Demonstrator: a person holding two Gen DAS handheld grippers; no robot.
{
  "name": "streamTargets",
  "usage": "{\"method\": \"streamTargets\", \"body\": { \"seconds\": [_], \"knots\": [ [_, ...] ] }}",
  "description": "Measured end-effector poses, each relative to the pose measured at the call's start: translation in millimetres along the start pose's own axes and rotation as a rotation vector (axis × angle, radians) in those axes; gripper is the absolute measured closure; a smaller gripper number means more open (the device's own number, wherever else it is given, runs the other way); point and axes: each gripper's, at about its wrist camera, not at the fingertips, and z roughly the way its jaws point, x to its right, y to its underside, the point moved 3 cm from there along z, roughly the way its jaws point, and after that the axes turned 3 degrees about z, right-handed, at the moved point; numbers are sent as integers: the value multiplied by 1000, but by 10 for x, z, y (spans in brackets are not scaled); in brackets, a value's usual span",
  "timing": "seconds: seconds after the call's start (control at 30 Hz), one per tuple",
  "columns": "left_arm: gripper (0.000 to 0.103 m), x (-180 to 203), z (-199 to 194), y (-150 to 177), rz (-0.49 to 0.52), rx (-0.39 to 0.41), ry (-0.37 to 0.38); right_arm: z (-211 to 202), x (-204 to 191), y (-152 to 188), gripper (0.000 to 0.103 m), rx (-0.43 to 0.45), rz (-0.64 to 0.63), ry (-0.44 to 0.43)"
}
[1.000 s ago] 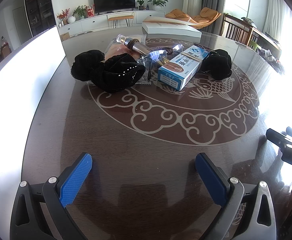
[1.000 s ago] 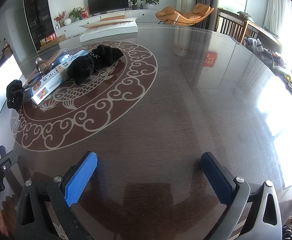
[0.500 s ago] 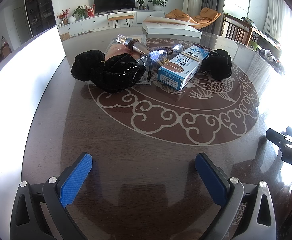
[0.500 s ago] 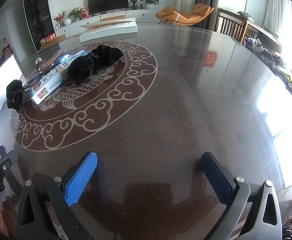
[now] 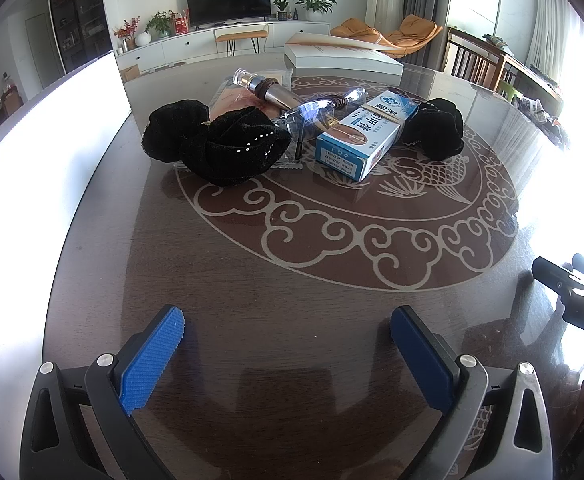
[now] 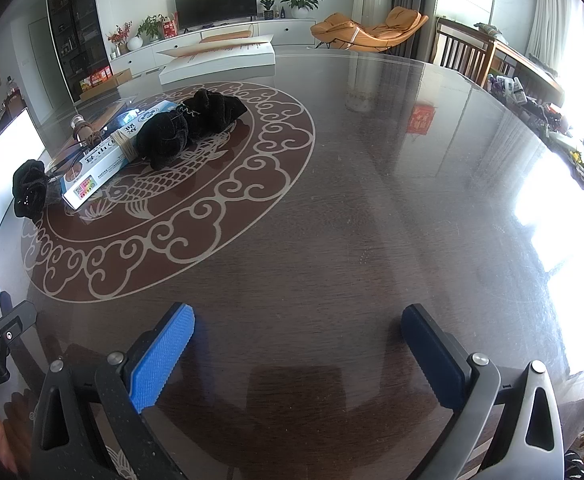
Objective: Organize objects
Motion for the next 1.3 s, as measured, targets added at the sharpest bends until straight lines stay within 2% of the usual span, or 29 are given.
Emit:
{"method": "streamTargets", "body": {
  "seconds": [0.33,0.4,0.47,0.53,0.6,0.7,0.77,0.87,1.0,1.03,1.07,1.1,1.2,1.3],
  "knots": [
    [0,0,5,-13,8,-15,8,3,-1,1,0,0,0,0],
    [0,-38,-28,-37,-1,-45,54,2,0,3,0,0,0,-1],
    [0,-104,-158,-104,-28,-9,114,1,-2,3,0,1,0,-1],
    [0,-134,-286,-257,-4,31,124,-1,-1,4,0,1,0,0],
    [0,-107,-352,-471,66,59,101,-1,-3,4,0,1,1,-1],
    [0,-90,-286,-790,156,54,-17,1,-2,5,0,1,0,-1],
    [0,-209,-189,-992,97,45,-43,-1,-5,6,0,1,0,0],
    [0,-471,2,-1230,-61,41,-42,2,-3,5,0,1,0,-1],
    [0,-658,486,-1356,-172,-62,-80,3,-3,5,0,1,0,-1],
    [24,-686,554,-1346,-191,-68,-78,4,-3,6,0,1,0,-1],
    [42,-714,583,-1316,-206,-65,-87,3,-4,6,0,1,0,-1],
    [72,-733,601,-1286,-211,-68,-87,4,-4,6,0,1,0,-1],
    [72,-719,452,-1097,-209,-38,-49,5,-4,5,0,1,0,-1],
    [72,-651,227,-773,-183,-49,5,7,-5,6,0,1,0,-1]
  ]
}}
